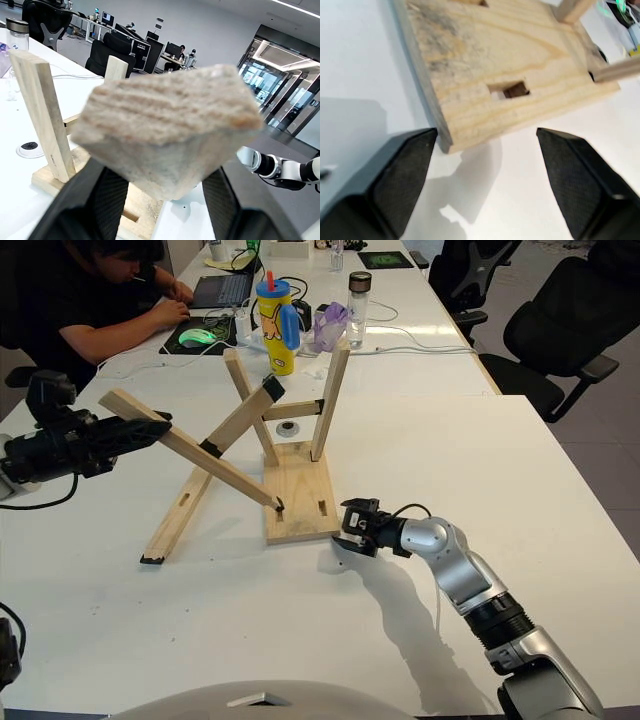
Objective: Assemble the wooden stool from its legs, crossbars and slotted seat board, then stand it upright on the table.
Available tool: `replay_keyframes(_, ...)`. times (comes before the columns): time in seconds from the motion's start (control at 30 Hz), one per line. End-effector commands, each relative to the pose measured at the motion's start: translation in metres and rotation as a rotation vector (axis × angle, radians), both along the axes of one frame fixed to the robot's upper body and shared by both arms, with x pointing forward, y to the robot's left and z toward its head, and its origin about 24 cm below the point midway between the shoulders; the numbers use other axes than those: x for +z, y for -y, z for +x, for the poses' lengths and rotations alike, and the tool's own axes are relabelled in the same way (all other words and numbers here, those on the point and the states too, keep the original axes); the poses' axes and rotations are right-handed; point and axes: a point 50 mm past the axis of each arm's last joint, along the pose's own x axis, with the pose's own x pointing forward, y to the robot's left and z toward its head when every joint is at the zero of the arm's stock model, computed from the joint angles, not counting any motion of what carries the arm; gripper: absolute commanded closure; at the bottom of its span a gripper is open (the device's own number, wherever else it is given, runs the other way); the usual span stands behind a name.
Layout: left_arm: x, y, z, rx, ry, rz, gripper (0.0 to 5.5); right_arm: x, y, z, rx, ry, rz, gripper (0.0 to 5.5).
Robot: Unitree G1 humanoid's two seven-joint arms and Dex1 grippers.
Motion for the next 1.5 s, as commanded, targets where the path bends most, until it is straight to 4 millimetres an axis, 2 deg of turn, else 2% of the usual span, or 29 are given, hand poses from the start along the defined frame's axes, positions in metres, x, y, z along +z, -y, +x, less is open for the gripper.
replay_keyframes(0.03, -0.004, 0.004, 0.002, 0.027, 0.034, 0.054, 3.48, 0.008, 0.002, 0.0, -0.016, -0.039, 0.078, 1.82)
replay_keyframes(0.07, -0.007, 0.006, 0.004, 0.026, 0.039, 0.078, 3.48, 0.01, -0.001, -0.004, -0.028, -0.088, 0.154, 1.82)
replay_keyframes(0.13, -0.011, 0.01, 0.006, 0.021, 0.05, 0.112, 3.48, 0.012, -0.003, -0.007, -0.067, -0.148, 0.263, 2.08)
replay_keyframes(0.23, -0.014, 0.017, 0.011, -0.004, 0.067, 0.155, 3.48, 0.017, -0.017, -0.008, -0.137, -0.184, 0.443, 2.58)
replay_keyframes(0.4, -0.023, 0.026, 0.02, -0.057, 0.075, 0.249, 3.48, 0.001, -0.042, -0.008, -0.238, -0.242, 0.532, 3.24)
replay_keyframes(0.53, -0.023, 0.027, 0.023, -0.069, 0.093, 0.298, 3.48, -0.011, -0.051, -0.01, -0.257, -0.291, 0.492, 3.24)
replay_keyframes(0.67, -0.02, 0.028, 0.029, -0.099, 0.123, 0.38, 3.48, -0.032, -0.048, -0.018, -0.254, -0.38, 0.338, 3.24)
replay_keyframes(0.83, -0.015, 0.042, 0.039, -0.193, 0.172, 0.499, 3.48, -0.047, -0.041, -0.025, -0.244, -0.449, 0.206, 3.24)
replay_keyframes(0.97, -0.032, 0.054, 0.039, -0.268, 0.162, 0.594, 3.48, -0.052, -0.04, -0.025, -0.232, -0.466, 0.157, 3.24)
replay_keyframes(1.17, -0.071, 0.065, 0.021, -0.315, 0.086, 0.589, 3.48, -0.054, -0.043, -0.027, -0.22, -0.473, 0.143, 3.24)
replay_keyframes(1.27, -0.083, 0.067, 0.017, -0.272, 0.091, 0.558, 3.48, -0.056, -0.044, -0.028, -0.216, -0.472, 0.136, 3.24)
replay_keyframes(1.3, -0.085, 0.067, 0.018, -0.251, 0.095, 0.548, 3.19, -0.056, -0.044, -0.029, -0.215, -0.471, 0.134, 3.27)
replay_keyframes(1.4, -0.082, 0.067, 0.023, -0.184, 0.106, 0.503, 2.85, -0.056, -0.044, -0.03, -0.222, -0.469, 0.139, 3.27)
replay_keyframes(1.5, -0.076, 0.059, 0.029, -0.101, 0.111, 0.487, 2.36, -0.056, -0.044, -0.03, -0.23, -0.465, 0.138, 3.27)
